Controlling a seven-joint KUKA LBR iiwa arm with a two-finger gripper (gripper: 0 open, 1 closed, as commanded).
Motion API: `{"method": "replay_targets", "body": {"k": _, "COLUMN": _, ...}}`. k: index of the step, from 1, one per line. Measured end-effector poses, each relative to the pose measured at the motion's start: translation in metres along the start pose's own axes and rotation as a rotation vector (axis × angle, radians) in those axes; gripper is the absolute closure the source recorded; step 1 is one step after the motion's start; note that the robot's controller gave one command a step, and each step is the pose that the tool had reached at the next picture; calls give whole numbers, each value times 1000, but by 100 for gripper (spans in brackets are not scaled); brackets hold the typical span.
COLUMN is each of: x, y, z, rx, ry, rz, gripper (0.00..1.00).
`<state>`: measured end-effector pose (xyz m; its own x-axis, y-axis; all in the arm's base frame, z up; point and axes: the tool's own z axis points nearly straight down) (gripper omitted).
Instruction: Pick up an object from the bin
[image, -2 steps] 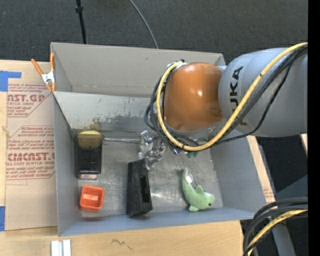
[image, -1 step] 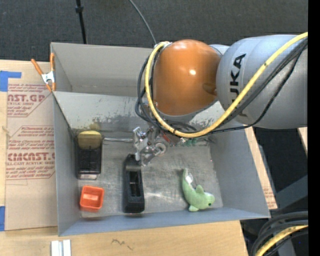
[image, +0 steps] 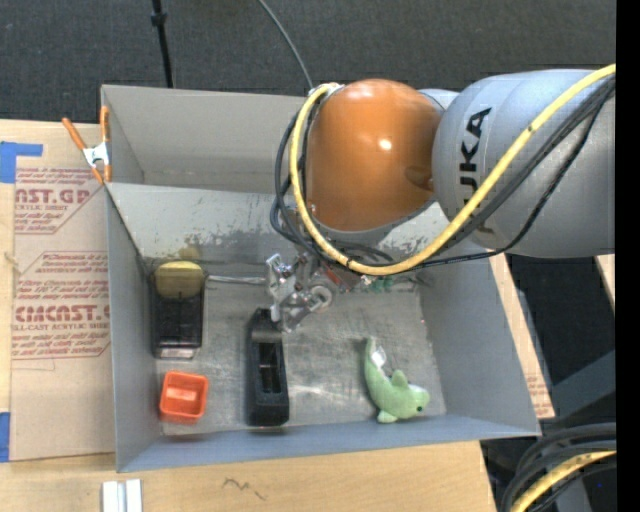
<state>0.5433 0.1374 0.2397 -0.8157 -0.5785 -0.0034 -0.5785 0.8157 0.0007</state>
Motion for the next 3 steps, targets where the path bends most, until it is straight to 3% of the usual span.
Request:
{"method": "replay_targets", "body": {"k": 1, "x": 7, "y": -14, "z": 3, "rx": 0, "ry": -1, "rz": -190, "gripper": 100}}
{"method": "replay_targets", "body": {"k": 2, "x": 17, "y": -27, "z": 50, "rx": 5, "ry": -4, "rz": -501, "gripper": 100}}
{"method": "replay_targets", "body": {"k": 3, "x": 11, "y": -25, "z": 77, "rx": -7, "ry": 6, "rz": -515, "gripper": 100}}
